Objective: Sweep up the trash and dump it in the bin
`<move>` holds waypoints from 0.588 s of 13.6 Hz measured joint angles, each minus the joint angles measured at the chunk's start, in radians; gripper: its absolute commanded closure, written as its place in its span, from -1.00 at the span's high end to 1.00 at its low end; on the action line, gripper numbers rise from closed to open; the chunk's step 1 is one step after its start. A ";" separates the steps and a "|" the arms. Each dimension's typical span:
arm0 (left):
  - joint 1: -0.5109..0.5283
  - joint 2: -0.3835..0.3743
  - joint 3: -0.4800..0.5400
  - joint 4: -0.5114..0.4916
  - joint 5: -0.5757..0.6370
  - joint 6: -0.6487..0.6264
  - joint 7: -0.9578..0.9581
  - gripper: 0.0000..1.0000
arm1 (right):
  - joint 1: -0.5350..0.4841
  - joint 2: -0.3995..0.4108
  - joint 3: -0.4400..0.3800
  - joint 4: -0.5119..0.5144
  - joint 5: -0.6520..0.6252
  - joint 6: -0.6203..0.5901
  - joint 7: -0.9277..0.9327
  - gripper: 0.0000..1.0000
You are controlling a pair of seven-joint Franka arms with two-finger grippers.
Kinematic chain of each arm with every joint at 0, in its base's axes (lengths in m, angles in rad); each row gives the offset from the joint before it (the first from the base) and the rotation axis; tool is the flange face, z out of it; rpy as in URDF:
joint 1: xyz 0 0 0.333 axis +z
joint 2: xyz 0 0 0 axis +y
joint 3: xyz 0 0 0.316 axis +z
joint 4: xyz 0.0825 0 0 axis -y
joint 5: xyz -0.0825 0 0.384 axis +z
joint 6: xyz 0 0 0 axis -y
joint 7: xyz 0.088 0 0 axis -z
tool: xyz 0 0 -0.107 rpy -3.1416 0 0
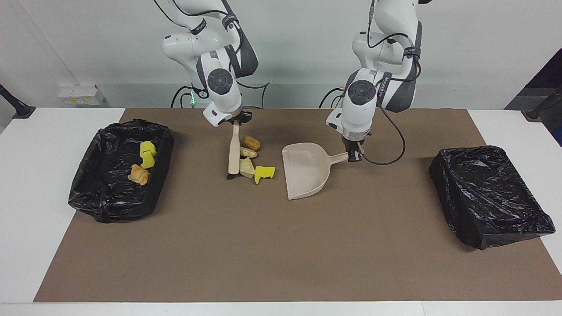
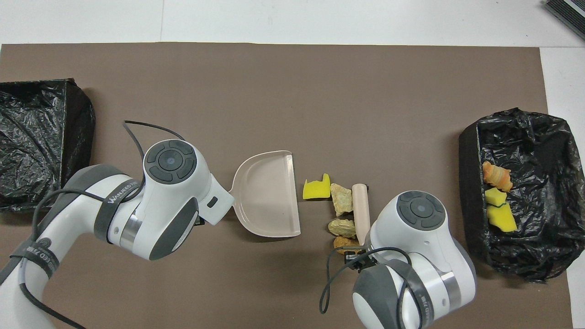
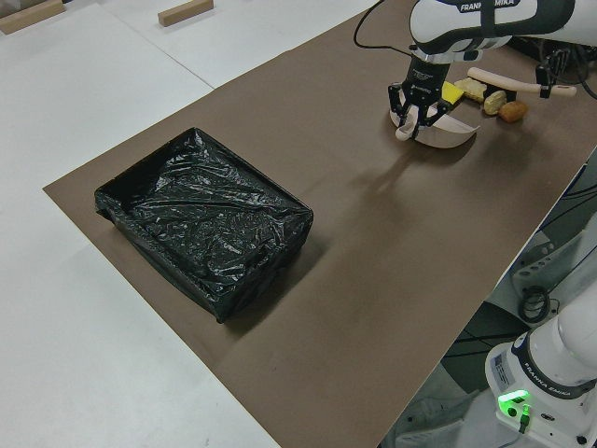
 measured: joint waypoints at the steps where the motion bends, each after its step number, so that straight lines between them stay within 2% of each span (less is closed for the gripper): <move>1: -0.003 -0.003 0.000 -0.007 0.000 0.008 -0.002 -1.00 | 0.005 0.006 0.000 0.002 0.028 0.016 0.000 -1.00; 6: -0.007 -0.018 0.001 -0.042 0.000 0.040 -0.011 -1.00 | 0.092 0.034 0.001 0.050 0.236 0.099 0.002 -1.00; 8: -0.007 -0.019 0.001 -0.044 0.000 0.044 -0.011 -1.00 | 0.124 0.053 0.001 0.099 0.270 0.104 0.042 -1.00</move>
